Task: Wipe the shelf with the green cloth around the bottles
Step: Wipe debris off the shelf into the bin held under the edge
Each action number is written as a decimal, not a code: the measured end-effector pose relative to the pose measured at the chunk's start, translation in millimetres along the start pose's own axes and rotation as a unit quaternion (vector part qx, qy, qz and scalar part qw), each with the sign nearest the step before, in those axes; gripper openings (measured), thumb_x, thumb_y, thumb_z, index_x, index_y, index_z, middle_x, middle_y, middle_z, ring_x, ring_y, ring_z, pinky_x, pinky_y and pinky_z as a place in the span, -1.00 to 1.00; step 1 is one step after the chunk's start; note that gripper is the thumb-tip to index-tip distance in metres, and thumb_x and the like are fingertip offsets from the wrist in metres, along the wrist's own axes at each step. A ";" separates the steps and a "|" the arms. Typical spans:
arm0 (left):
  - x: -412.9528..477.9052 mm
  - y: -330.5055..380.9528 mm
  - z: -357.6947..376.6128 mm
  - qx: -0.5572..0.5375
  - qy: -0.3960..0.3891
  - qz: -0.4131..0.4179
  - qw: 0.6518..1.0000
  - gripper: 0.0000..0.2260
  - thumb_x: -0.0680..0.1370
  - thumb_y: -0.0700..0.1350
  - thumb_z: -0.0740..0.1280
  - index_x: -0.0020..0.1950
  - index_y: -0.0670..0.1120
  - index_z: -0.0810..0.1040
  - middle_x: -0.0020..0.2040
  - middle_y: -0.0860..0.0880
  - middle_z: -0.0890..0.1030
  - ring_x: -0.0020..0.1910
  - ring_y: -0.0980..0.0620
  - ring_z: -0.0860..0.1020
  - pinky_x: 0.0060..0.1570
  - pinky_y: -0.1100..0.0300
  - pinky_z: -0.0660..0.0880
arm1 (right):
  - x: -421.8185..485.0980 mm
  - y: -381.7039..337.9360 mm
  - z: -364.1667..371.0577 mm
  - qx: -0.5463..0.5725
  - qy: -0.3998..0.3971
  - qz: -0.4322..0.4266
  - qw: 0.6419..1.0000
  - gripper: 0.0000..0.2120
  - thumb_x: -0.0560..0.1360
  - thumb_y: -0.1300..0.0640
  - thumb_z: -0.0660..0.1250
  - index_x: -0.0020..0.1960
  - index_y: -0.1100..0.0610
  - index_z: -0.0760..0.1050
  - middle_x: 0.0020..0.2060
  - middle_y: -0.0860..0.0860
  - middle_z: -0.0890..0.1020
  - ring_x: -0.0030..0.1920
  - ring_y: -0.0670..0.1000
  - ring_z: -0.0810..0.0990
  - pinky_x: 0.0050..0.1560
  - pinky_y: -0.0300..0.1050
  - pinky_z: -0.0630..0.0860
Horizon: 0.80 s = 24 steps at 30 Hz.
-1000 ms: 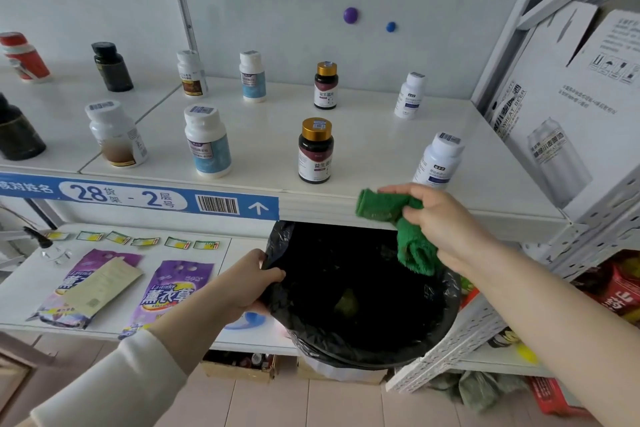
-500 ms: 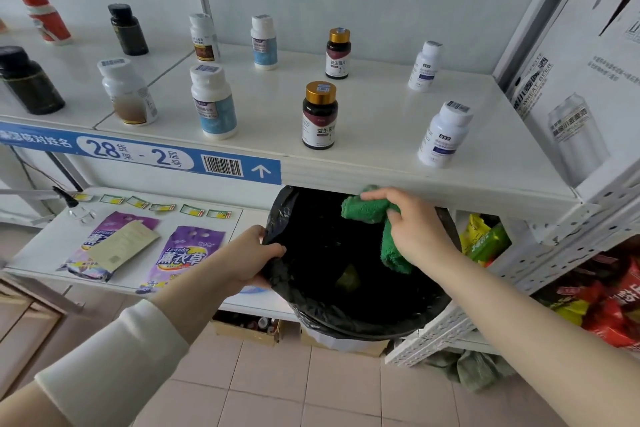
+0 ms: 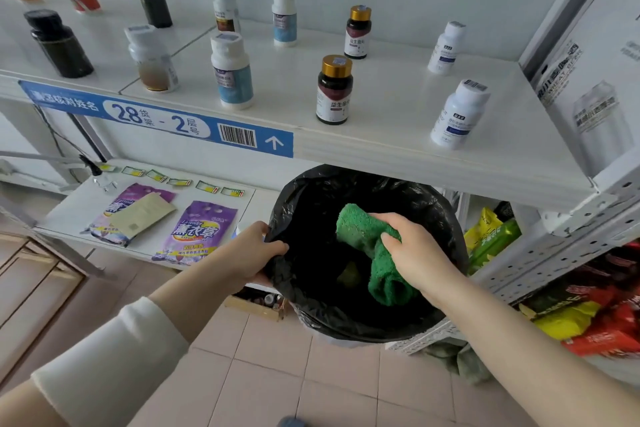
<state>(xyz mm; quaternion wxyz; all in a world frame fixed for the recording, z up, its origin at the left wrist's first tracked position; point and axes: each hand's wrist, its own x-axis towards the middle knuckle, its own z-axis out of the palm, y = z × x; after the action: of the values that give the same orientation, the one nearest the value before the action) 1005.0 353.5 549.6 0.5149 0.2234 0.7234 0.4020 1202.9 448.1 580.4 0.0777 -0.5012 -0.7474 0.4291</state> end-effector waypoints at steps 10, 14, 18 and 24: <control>-30.6 -56.2 -35.8 -0.040 0.057 -0.033 0.997 -0.68 0.51 -0.24 0.29 0.24 -0.22 0.31 0.12 -0.28 0.53 -0.07 -0.19 0.60 -0.21 -0.04 0.63 | 0.8 -9.3 52.2 -0.142 -0.097 -0.030 0.985 -0.55 0.58 0.35 0.03 0.41 0.05 0.27 -0.34 -0.10 0.30 -0.63 -0.16 0.27 -0.71 -0.42 0.16; -52.2 -78.4 -67.3 -0.072 0.071 -0.051 0.994 -0.68 0.52 -0.24 0.29 0.24 -0.22 0.31 0.14 -0.26 0.54 -0.05 -0.18 0.60 -0.25 -0.03 0.63 | -2.9 -26.4 80.1 -0.127 -0.114 -0.018 0.985 -0.57 0.59 0.33 0.02 0.42 0.06 0.26 -0.35 -0.09 0.30 -0.70 -0.23 0.39 -0.70 -0.43 0.18; -72.4 -102.6 -109.1 -0.082 0.104 -0.057 0.990 -0.71 0.53 -0.25 0.27 0.23 -0.22 0.34 0.18 -0.27 0.53 -0.02 -0.19 0.60 -0.28 -0.02 0.62 | -10.1 -59.9 120.8 -0.065 -0.151 -0.031 0.986 -0.64 0.60 0.22 0.08 0.38 0.04 0.31 0.16 0.07 0.52 0.02 0.05 0.60 -0.05 -0.16 0.57; -103.9 -149.5 -197.1 -0.104 0.150 -0.070 0.981 -0.82 0.55 -0.26 0.24 0.10 -0.13 0.32 0.07 -0.18 0.51 -0.17 -0.07 0.58 -0.46 0.09 0.60 | -14.7 -110.5 218.7 0.069 -0.187 0.014 0.980 -0.72 0.60 0.24 0.10 0.29 0.13 0.39 0.06 0.04 0.55 0.02 0.01 0.56 -0.01 -0.14 0.52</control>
<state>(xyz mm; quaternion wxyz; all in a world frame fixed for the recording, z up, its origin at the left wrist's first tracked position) 874.7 121.4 515.8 0.4478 0.0540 0.7605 0.4672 1015.1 298.5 529.0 -0.0351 -0.4156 -0.7105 0.5667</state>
